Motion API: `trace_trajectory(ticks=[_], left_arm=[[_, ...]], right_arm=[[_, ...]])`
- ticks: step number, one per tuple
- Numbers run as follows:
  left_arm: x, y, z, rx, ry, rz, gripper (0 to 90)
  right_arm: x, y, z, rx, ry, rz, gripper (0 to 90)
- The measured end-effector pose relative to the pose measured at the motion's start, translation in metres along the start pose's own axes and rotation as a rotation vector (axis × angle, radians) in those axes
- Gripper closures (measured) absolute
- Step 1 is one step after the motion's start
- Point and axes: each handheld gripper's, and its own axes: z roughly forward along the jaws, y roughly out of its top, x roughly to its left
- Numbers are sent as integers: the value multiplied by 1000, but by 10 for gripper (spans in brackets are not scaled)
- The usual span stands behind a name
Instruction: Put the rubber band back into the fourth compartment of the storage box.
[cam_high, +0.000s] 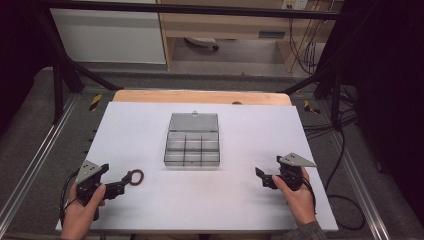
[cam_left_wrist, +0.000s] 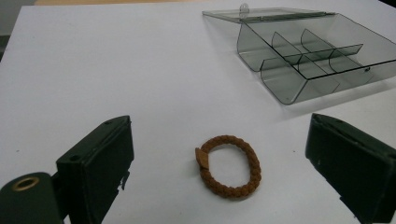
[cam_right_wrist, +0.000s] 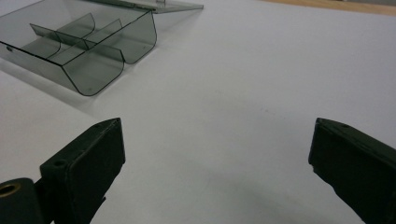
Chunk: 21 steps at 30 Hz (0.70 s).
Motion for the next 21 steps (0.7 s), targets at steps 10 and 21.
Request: trace_trajectory(ticks=[10,21], left_arm=[[2,4,7,-17,-4,7,63],[12,3,25,12,-7,-25,72]], right_arm=[[-2,-1,-7,-51,-39,0,44],[4,3,-2,-43,-23,-25,55]])
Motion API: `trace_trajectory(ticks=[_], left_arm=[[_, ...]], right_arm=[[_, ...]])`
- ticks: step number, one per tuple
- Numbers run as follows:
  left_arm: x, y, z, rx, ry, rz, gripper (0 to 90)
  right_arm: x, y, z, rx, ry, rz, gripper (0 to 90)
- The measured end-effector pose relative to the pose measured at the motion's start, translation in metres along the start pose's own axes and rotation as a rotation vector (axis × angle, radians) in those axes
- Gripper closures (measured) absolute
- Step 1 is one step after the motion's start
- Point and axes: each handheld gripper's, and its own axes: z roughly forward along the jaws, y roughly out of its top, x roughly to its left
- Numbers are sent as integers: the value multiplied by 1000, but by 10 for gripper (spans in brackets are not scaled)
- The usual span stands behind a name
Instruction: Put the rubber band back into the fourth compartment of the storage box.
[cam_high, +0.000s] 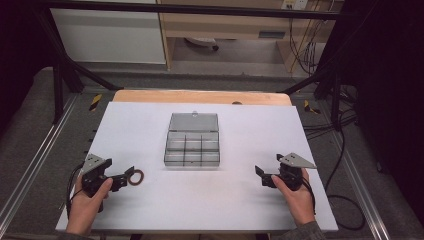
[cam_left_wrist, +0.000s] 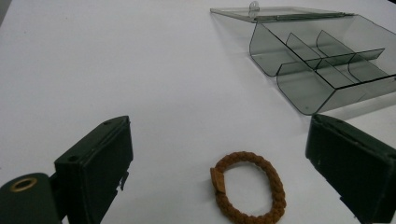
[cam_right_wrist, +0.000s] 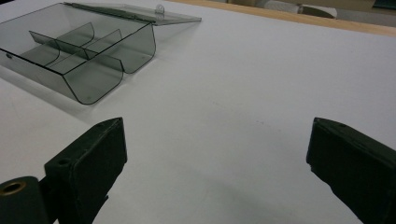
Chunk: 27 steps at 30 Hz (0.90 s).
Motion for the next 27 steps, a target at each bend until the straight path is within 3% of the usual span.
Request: trace_trajectory(ticks=[12,18,22,27], left_arm=[[10,1,22,63,41,1,72],[13,2,32,106,36,-9,84],[11,3,33,125,29,2,117],[13,0,34,164,34,2,220]], right_arm=[[4,0,5,20,-3,1,50],[5,-1,8,35,-2,8,48],[6,-1,7,31,5,11,47],[6,-1,9,37,11,4,47]])
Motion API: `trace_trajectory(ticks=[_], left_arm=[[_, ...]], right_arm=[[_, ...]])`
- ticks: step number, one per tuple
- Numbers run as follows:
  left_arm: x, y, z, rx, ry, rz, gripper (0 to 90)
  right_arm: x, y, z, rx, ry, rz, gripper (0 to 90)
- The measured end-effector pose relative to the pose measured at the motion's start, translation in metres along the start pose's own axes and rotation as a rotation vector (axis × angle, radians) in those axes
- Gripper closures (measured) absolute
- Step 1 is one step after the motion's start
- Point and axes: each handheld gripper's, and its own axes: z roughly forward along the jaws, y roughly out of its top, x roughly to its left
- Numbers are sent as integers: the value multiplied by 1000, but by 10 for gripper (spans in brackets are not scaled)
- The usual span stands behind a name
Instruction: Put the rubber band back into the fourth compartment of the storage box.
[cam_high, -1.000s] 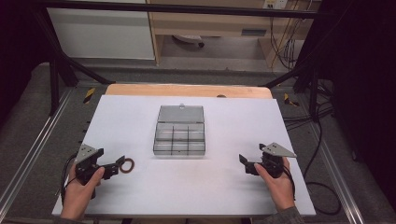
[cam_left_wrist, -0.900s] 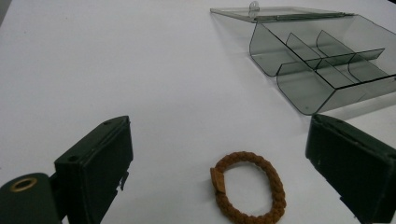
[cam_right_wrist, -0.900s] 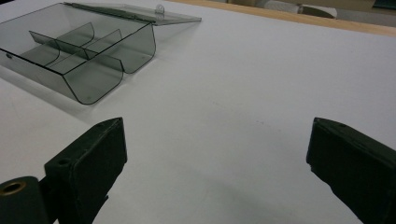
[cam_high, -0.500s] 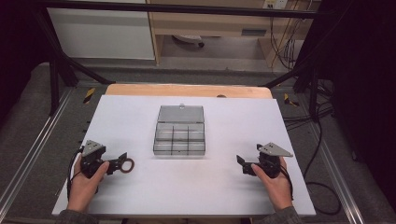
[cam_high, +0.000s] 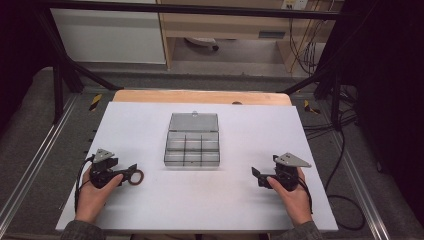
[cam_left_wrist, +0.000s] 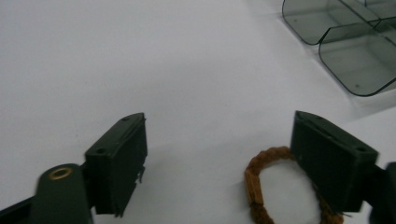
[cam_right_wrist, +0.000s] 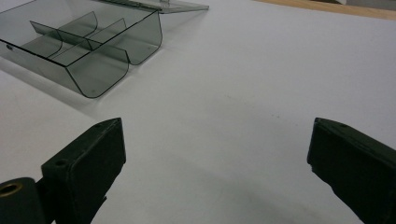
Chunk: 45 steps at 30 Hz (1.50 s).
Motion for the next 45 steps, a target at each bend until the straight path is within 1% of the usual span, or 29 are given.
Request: trace_trajectory(ticks=[2,3,4,5,7,8,9,10,12,14,15,16,18,19,20,21,22,23,24,27,28,29,30,32,34,37,39,42,45], left_arm=[[1,-1,0,11,-4,1,276],[1,-1,0,12,-6,3,349],[1,-1,-1,10,-14,4,390],[0,0,-1,10,-22,2,390],[-1,0,-3,12,-44,4,447],[-4,-1,-4,18,-55,13,492],[-4,-1,-4,18,-55,13,513],[-7,-1,-4,20,-63,23,513],[-14,-2,-3,41,-66,50,544],[-19,-4,-1,74,-56,72,574],[-23,-6,0,86,-50,89,574],[-24,-6,-1,92,-35,115,574],[-24,-7,-3,93,-18,118,637],[-22,-9,-4,87,-16,101,706],[-22,-9,-4,87,-16,101,752],[-20,-9,-6,90,-15,102,752],[-19,-10,-6,90,-22,97,813],[-18,-10,-7,92,-29,95,813],[-18,-10,-7,98,-36,93,834],[-18,-8,-8,102,-40,96,838],[-18,-8,-9,94,-50,92,840],[-18,-7,-9,81,-52,89,841],[-18,-7,-10,77,-54,90,841],[-17,-6,-13,49,-59,87,841],[-17,-4,-16,19,-63,76,842],[-18,-2,-20,-23,-71,65,843],[-19,2,-22,-54,-71,68,843],[-20,4,-24,-85,-70,71,844],[-19,4,-26,-112,-82,44,845]], right_arm=[[1,0,1,8,3,3,48],[2,0,1,12,2,0,48],[2,0,2,16,3,0,48],[2,0,2,16,3,0,48],[2,-1,2,23,2,-7,48],[2,-1,1,20,4,-2,49],[2,-1,1,20,4,-2,49],[2,-1,0,19,5,-3,50],[1,-1,0,19,10,-5,51],[2,-1,1,24,13,-10,52],[2,-1,2,26,15,-10,52],[2,-1,2,26,15,-10,52],[4,-1,2,29,11,-21,54],[5,-1,2,30,1,-36,59],[5,-1,2,30,0,-34,60],[5,-1,2,30,0,-34,60],[6,-1,1,33,-3,-31,59],[6,-1,1,33,-3,-31,59],[5,-1,0,31,-3,-33,60],[5,0,1,27,0,-39,60],[5,0,1,25,3,-41,60],[6,1,0,24,5,-40,60],[6,1,0,24,5,-40,60],[7,1,0,22,10,-38,60],[8,1,1,23,12,-53,59],[11,1,1,32,14,-59,56],[11,1,0,28,16,-62,56],[10,1,1,32,18,-60,56],[11,1,3,39,14,-59,55]])
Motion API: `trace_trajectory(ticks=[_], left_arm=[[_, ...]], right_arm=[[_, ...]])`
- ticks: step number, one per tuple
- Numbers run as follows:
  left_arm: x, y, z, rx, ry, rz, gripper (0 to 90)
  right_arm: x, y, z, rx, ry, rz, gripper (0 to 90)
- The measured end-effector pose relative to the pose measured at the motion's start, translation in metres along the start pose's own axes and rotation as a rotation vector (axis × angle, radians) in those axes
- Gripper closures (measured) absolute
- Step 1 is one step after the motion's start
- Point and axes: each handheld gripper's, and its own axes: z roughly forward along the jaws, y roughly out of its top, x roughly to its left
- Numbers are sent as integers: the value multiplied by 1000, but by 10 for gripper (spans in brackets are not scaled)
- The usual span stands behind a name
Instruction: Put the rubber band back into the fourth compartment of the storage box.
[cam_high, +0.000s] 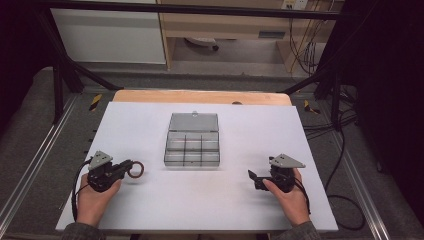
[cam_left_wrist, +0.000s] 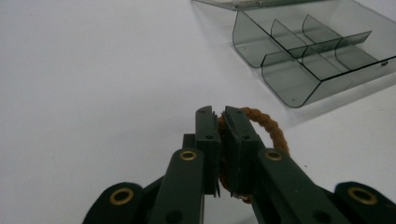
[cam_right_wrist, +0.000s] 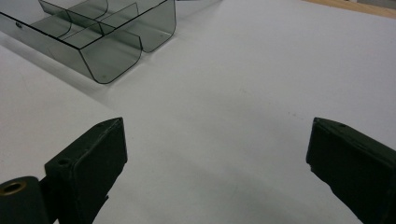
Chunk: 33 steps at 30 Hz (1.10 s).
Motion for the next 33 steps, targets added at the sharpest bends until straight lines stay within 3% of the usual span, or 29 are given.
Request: trace_trajectory(ticks=[5,10,20,33], left_arm=[[3,1,-5,-45,-15,-34,845],[1,4,-3,-68,-20,-25,845],[-2,4,-2,-65,-47,-21,845],[-6,8,-6,-81,-43,-12,845]], right_arm=[[1,-1,-2,1,2,10,52],[-1,-1,-2,-7,7,16,49],[1,0,-3,-12,25,27,46],[1,-2,-2,2,39,25,35]])
